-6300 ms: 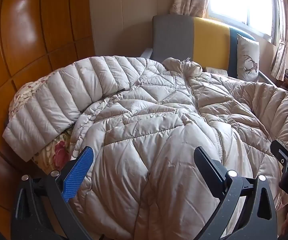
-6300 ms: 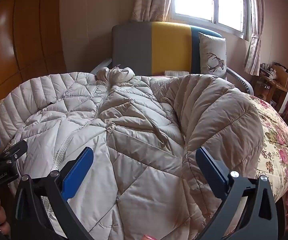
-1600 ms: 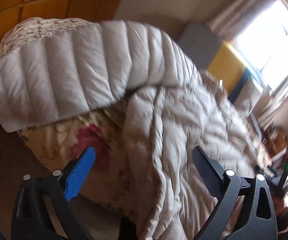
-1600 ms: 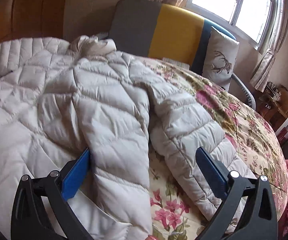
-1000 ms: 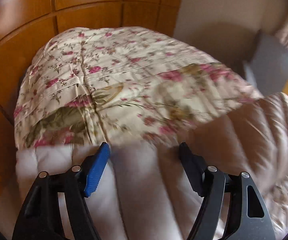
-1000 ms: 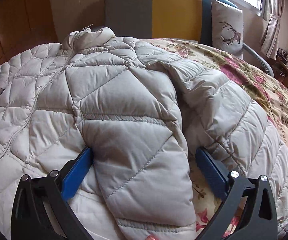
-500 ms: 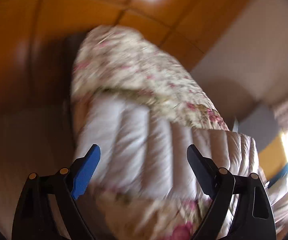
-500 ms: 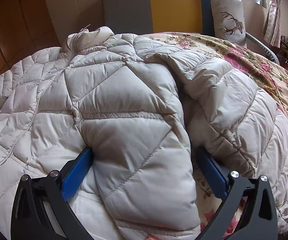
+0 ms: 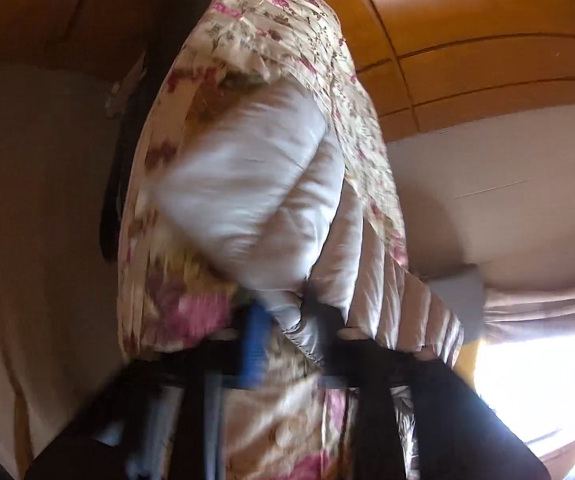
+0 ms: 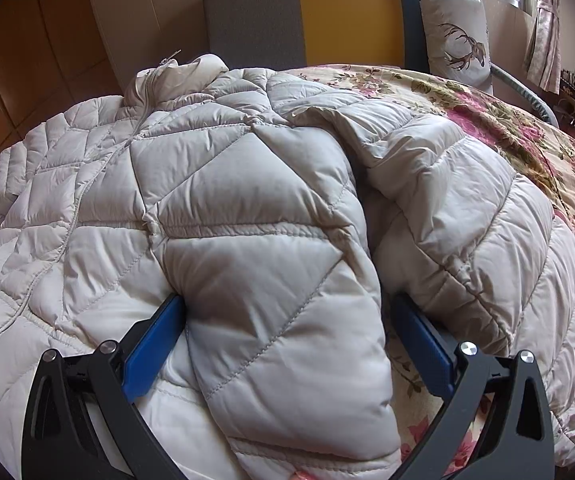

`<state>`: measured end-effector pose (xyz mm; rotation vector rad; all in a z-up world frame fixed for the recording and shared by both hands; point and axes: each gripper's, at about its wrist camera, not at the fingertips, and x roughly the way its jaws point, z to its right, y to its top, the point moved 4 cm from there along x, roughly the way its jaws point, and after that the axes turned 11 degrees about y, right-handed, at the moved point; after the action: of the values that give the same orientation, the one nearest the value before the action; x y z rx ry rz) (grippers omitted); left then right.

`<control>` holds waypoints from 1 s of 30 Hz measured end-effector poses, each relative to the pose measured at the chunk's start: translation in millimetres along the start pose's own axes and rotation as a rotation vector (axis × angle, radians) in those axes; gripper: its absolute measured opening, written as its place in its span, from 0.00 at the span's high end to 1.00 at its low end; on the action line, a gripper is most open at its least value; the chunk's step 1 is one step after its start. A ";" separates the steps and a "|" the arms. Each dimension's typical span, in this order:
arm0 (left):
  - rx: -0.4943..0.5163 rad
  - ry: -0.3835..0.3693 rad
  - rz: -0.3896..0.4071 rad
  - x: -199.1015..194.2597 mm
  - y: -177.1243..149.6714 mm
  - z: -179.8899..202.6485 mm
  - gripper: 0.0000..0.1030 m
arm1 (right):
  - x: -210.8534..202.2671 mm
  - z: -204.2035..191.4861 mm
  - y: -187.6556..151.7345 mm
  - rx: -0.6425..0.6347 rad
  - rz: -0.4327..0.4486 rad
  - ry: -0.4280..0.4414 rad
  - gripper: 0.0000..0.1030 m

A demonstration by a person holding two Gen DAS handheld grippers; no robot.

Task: Fold large clothes
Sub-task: 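Grasp the jacket sleeve cuff with the left gripper and lift it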

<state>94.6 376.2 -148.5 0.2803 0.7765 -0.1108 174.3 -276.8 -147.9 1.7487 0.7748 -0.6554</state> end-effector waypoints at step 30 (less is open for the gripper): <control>0.973 -0.256 0.277 -79.3 -192.9 310.9 0.98 | -0.2 2.5 0.9 0.014 0.006 0.022 0.02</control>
<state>209.4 101.2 78.1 1.2656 0.3716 -0.2538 174.8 -279.4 -147.9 1.7726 0.7811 -0.6401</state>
